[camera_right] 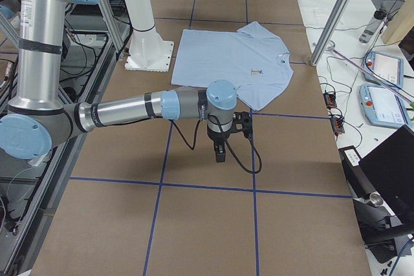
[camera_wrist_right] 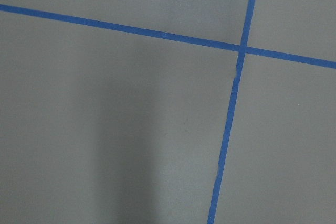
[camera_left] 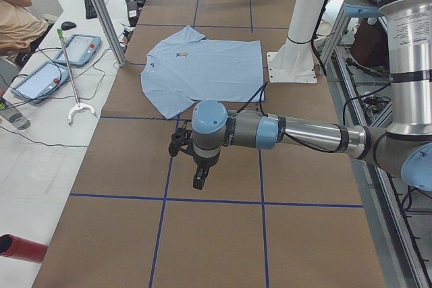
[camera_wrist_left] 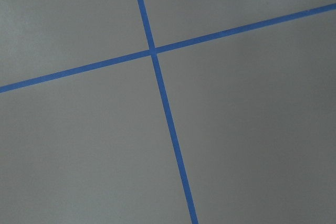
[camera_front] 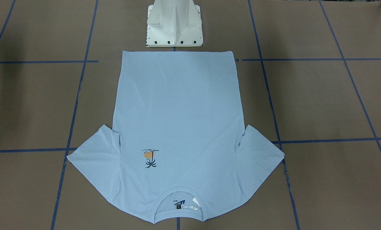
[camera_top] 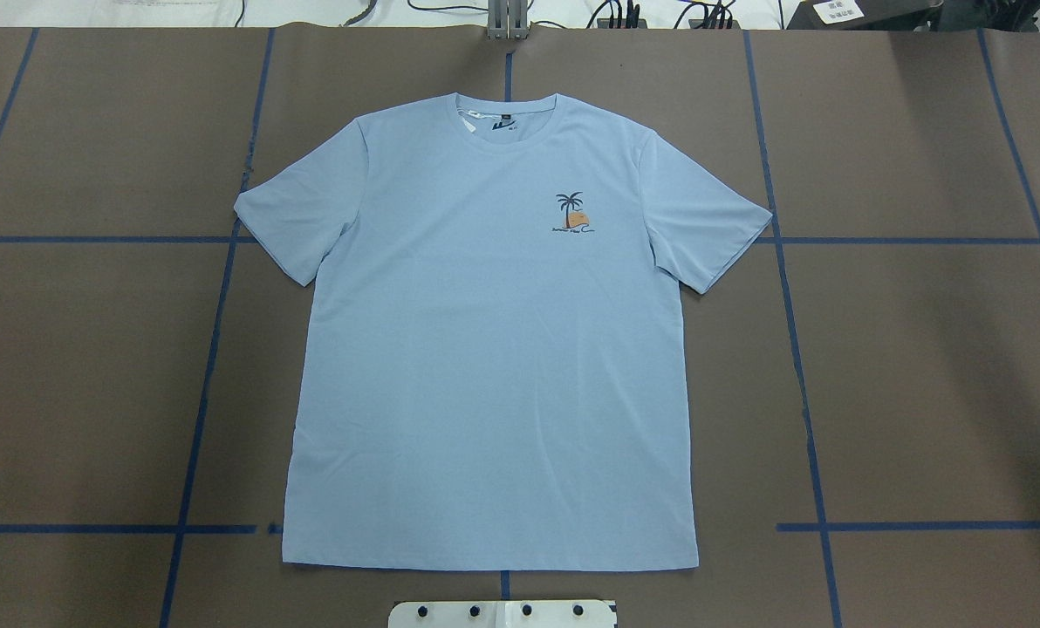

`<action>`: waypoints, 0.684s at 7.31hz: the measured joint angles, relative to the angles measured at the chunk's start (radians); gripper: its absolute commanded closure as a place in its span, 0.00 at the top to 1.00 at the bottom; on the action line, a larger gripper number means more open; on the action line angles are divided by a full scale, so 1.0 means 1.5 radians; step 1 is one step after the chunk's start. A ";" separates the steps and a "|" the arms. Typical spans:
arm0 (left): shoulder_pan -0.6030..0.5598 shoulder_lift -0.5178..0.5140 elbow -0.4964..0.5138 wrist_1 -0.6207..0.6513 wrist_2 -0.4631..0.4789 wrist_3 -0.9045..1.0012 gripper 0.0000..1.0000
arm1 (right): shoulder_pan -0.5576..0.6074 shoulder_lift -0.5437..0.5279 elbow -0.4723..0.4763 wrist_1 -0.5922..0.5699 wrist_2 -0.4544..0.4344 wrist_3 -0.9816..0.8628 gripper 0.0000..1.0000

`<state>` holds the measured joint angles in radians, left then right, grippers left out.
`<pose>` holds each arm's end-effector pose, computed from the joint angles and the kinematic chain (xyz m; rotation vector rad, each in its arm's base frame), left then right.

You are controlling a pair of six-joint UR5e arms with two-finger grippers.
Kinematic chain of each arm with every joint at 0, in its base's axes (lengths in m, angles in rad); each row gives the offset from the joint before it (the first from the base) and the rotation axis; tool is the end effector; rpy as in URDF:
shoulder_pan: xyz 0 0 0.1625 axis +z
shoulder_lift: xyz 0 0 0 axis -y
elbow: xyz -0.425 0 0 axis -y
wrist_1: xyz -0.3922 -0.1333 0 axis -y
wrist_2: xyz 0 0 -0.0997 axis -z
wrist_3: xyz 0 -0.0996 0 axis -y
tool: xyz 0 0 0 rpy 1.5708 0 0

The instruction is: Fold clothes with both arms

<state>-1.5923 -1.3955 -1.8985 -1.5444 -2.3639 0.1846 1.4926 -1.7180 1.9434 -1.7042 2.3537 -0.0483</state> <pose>-0.0714 -0.4198 0.5782 0.2005 0.7769 0.2042 0.0296 -0.4293 0.5564 0.0756 -0.7844 -0.1559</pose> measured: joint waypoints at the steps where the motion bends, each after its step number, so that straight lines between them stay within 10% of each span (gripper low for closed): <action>1: 0.000 -0.004 0.000 0.000 0.000 -0.001 1.00 | 0.000 0.002 0.002 0.000 0.001 0.000 1.00; 5: 0.000 -0.035 0.000 -0.058 -0.003 -0.003 1.00 | 0.000 0.030 -0.002 0.000 0.000 0.001 1.00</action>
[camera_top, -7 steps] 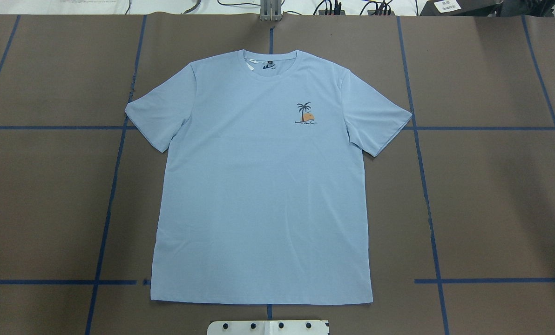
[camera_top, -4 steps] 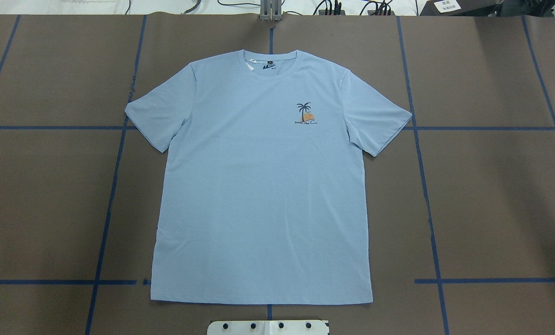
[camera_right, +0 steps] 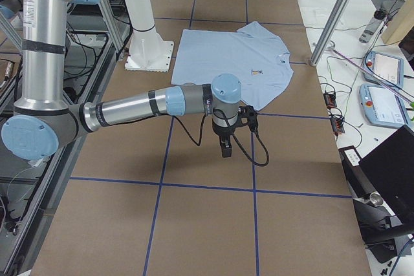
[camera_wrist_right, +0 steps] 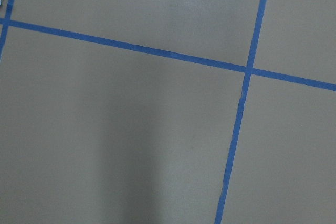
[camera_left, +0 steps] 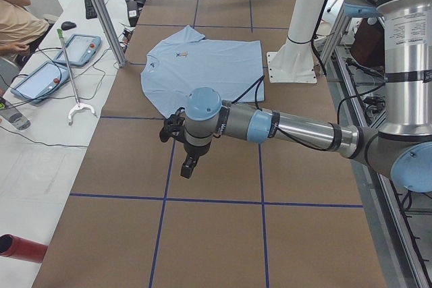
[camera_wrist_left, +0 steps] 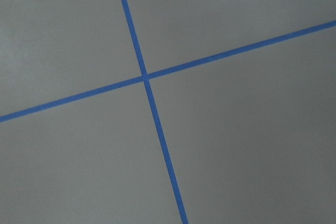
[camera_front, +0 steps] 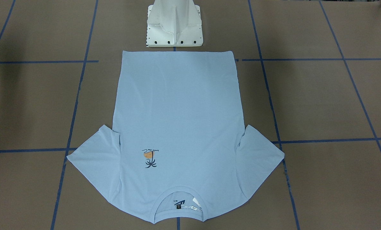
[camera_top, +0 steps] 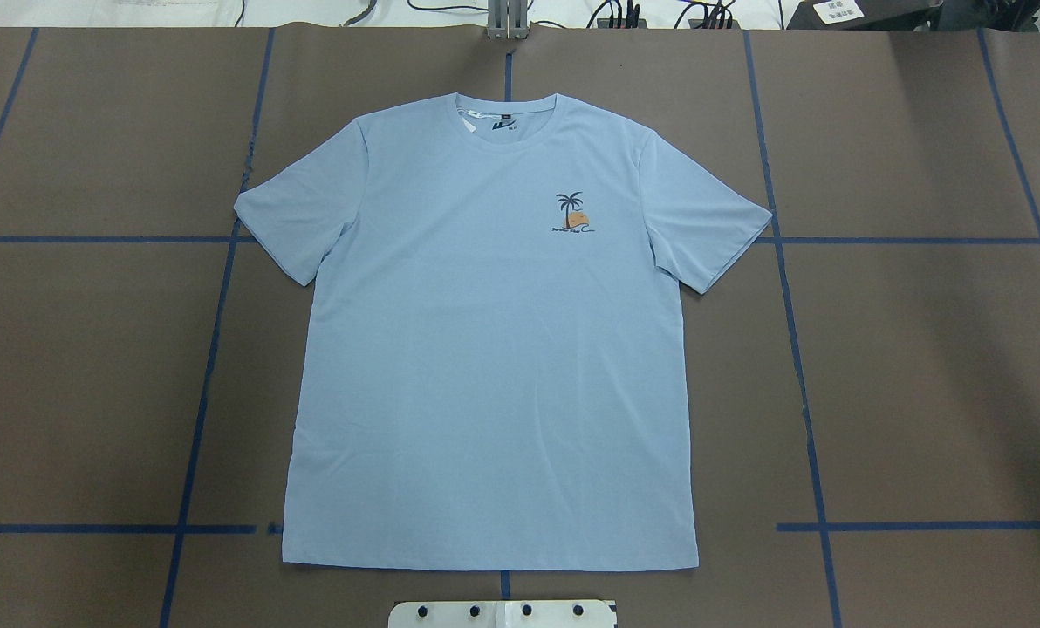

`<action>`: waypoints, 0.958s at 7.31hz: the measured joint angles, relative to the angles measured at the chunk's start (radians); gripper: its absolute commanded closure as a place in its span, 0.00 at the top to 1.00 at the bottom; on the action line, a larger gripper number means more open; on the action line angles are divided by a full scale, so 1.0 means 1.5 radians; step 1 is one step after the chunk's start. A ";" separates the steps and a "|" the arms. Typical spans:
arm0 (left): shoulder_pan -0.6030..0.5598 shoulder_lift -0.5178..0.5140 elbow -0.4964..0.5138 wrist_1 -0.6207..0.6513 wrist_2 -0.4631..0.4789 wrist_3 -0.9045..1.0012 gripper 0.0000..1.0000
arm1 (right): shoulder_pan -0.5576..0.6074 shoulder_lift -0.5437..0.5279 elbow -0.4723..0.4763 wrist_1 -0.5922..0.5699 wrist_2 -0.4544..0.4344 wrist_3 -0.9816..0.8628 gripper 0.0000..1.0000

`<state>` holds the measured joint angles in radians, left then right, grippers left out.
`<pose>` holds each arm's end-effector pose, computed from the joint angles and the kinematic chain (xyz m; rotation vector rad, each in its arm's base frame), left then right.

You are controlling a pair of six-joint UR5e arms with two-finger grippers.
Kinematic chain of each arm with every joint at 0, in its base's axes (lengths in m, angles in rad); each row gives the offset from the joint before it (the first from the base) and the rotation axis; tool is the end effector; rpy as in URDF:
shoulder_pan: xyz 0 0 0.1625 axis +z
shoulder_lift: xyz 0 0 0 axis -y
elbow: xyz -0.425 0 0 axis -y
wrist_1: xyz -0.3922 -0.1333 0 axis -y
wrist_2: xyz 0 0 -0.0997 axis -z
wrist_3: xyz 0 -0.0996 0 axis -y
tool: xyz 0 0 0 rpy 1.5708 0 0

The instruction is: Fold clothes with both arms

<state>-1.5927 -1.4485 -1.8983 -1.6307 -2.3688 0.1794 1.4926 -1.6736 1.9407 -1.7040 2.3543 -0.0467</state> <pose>-0.0718 -0.4451 0.5454 0.3301 0.7658 0.2540 0.0282 -0.4465 0.5384 0.1148 -0.7851 -0.1707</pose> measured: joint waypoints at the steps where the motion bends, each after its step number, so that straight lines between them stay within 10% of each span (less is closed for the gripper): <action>1: 0.000 -0.005 0.002 -0.027 -0.002 -0.001 1.00 | 0.000 0.015 -0.003 0.000 0.001 0.000 1.00; 7: 0.000 -0.010 0.002 -0.045 -0.005 -0.003 1.00 | -0.082 0.226 -0.082 0.004 0.026 0.164 1.00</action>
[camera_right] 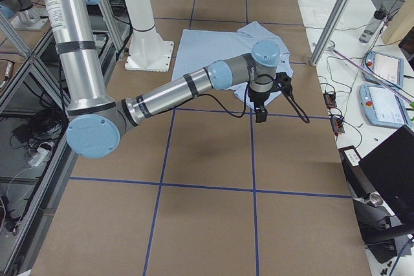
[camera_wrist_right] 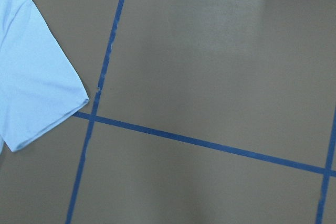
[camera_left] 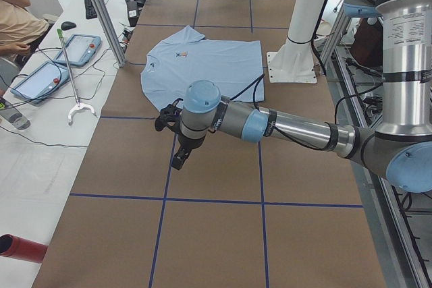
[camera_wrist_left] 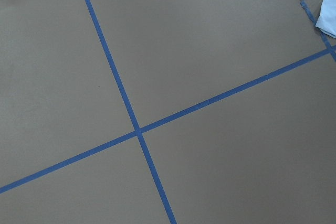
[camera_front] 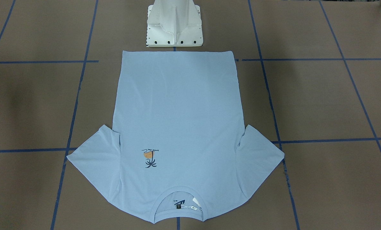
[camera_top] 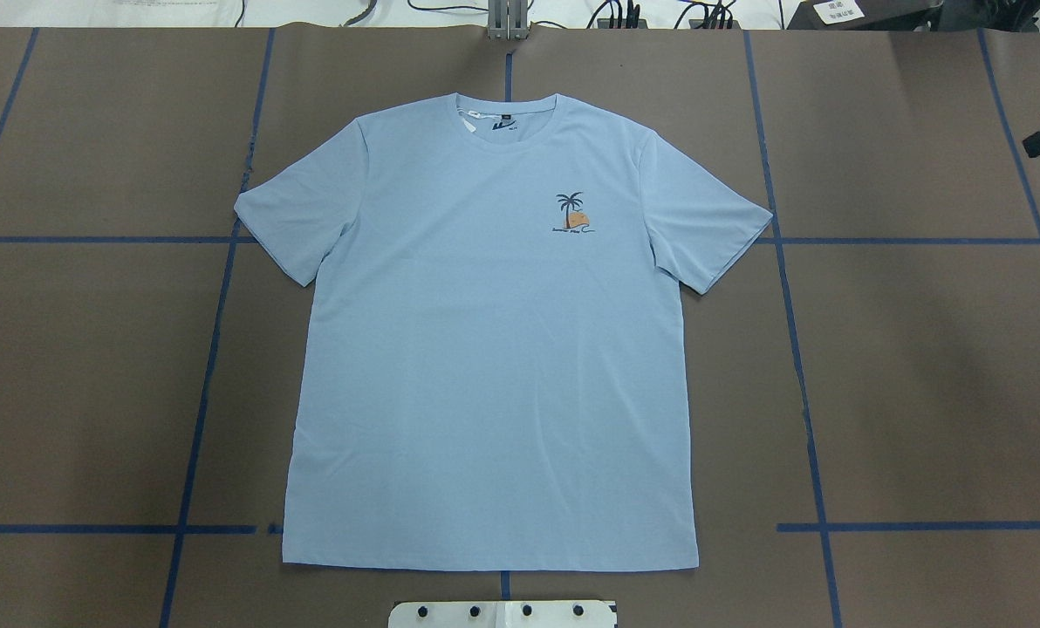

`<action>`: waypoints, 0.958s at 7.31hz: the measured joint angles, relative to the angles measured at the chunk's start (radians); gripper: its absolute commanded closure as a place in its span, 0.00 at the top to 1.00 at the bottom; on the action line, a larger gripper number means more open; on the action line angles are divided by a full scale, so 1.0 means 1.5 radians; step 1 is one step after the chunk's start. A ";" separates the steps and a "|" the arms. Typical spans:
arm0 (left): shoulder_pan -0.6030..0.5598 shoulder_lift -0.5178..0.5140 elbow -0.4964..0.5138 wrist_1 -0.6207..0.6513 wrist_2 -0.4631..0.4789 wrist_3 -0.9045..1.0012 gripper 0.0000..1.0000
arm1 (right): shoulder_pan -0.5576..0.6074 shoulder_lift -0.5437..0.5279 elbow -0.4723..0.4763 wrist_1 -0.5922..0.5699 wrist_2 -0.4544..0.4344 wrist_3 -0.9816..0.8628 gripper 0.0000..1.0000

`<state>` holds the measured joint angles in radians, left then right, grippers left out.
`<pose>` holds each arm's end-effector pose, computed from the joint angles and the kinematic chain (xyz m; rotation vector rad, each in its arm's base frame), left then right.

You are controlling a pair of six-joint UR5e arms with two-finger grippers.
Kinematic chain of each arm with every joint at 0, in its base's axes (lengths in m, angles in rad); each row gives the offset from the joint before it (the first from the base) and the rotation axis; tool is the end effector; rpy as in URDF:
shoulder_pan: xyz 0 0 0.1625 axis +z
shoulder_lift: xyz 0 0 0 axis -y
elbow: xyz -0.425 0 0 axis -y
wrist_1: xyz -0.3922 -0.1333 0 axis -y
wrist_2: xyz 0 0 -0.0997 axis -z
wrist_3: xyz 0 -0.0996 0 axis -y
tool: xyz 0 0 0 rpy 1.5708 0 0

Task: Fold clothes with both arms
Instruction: 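Move the right gripper in toward the shirt's sleeve nearest it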

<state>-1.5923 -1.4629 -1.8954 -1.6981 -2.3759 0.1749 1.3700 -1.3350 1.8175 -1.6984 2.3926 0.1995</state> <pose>-0.0713 -0.4530 0.5321 0.4028 0.7633 0.2822 -0.0533 -0.5645 0.4227 0.1663 -0.8633 -0.1470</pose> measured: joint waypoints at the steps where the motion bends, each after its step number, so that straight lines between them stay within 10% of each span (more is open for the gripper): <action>1: 0.000 0.000 0.000 0.000 0.000 0.000 1.00 | -0.019 0.037 -0.016 0.000 -0.003 0.035 1.00; 7: 0.000 -0.006 -0.002 0.002 -0.016 -0.001 1.00 | -0.056 0.122 -0.070 0.013 -0.003 0.080 1.00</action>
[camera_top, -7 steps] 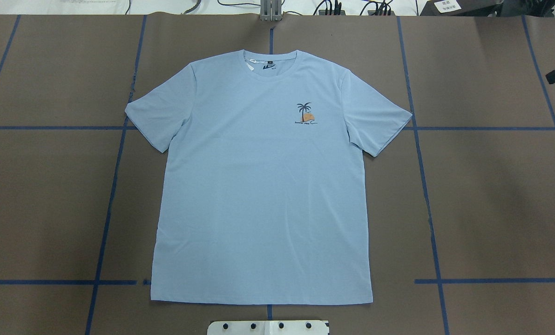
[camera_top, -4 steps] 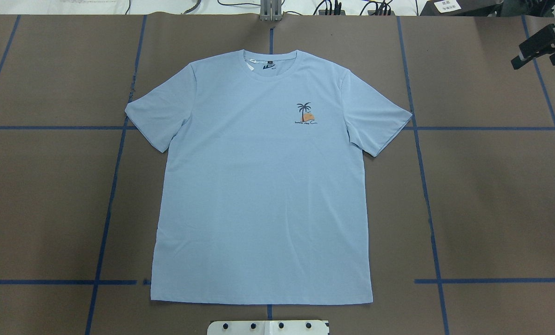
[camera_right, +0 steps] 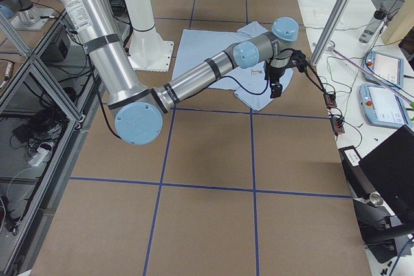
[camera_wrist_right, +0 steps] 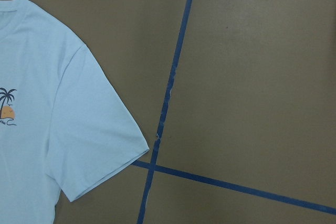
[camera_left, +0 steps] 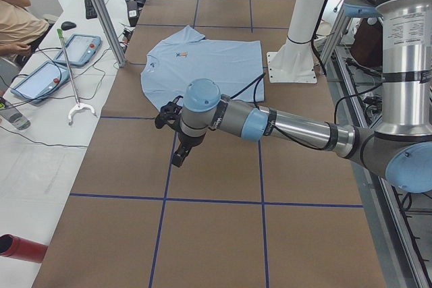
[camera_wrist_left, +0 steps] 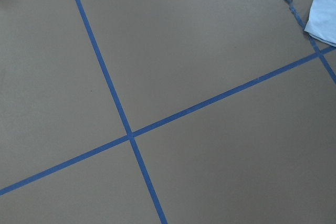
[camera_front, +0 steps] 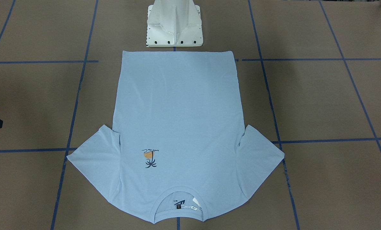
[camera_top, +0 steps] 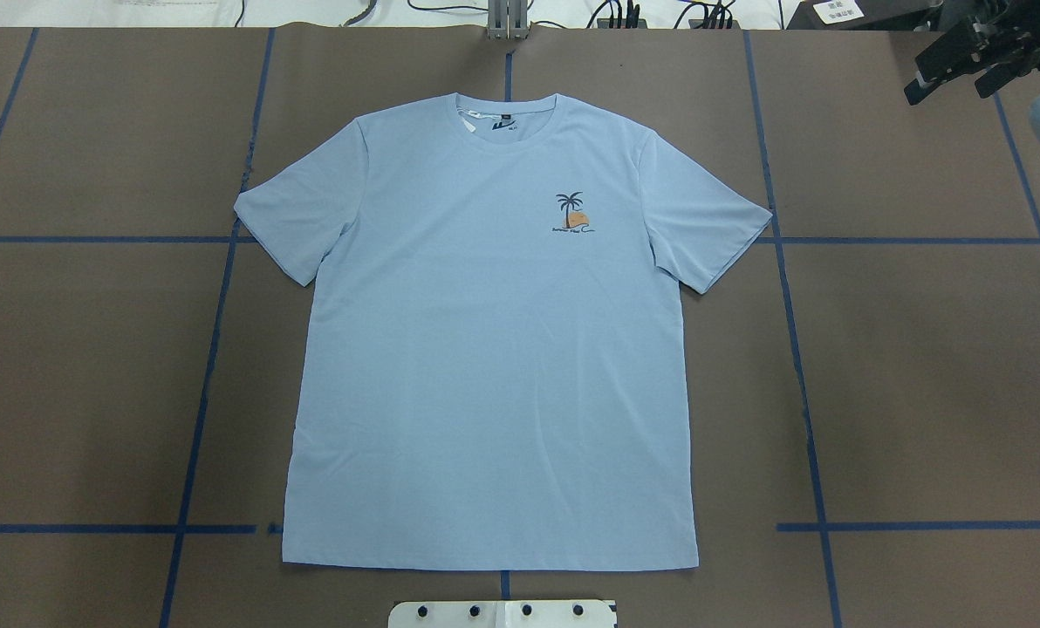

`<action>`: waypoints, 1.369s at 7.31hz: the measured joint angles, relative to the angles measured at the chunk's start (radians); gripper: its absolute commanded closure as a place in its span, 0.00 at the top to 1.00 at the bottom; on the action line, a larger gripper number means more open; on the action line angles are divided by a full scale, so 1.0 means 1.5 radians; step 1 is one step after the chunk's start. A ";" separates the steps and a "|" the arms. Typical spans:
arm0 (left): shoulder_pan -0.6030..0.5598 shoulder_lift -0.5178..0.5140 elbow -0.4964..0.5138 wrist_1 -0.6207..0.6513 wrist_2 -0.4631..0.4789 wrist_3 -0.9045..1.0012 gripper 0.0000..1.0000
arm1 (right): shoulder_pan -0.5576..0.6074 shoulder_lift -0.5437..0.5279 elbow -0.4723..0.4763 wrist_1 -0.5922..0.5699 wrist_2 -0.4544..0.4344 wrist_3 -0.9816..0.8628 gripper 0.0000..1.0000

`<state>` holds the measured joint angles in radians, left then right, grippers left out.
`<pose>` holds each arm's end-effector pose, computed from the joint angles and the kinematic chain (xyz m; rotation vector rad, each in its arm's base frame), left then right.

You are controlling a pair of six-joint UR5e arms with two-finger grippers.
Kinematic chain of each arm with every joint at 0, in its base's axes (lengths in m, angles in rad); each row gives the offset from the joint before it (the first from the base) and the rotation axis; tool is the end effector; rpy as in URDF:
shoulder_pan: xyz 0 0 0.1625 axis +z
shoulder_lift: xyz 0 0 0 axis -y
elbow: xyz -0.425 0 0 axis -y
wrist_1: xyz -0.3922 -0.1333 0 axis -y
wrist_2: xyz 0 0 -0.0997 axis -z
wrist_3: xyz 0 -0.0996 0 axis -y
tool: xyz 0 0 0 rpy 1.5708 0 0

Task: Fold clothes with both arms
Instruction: 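Move the right gripper in toward the shirt's sleeve nearest it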

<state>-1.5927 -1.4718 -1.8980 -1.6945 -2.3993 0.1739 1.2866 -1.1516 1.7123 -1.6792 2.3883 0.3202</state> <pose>-0.0699 -0.4554 0.5255 0.4112 0.7856 0.2877 -0.1169 -0.6165 0.3598 0.1682 -0.8933 -0.1513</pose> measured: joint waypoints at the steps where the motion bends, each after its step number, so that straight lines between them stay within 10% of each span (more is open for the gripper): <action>1: 0.000 -0.010 0.009 0.002 0.001 0.000 1.00 | -0.010 -0.001 0.005 0.015 0.000 0.027 1.00; 7: -0.002 -0.022 0.061 -0.026 -0.031 0.000 1.00 | -0.077 -0.029 -0.021 0.200 -0.079 0.197 1.00; 10: -0.001 -0.025 0.058 -0.029 -0.031 0.001 1.00 | -0.150 0.018 -0.213 0.460 -0.137 0.347 0.84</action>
<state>-1.5936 -1.5091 -1.8115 -1.7377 -2.4453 0.1747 1.0619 -1.1252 1.3923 -0.9891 2.1833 0.8406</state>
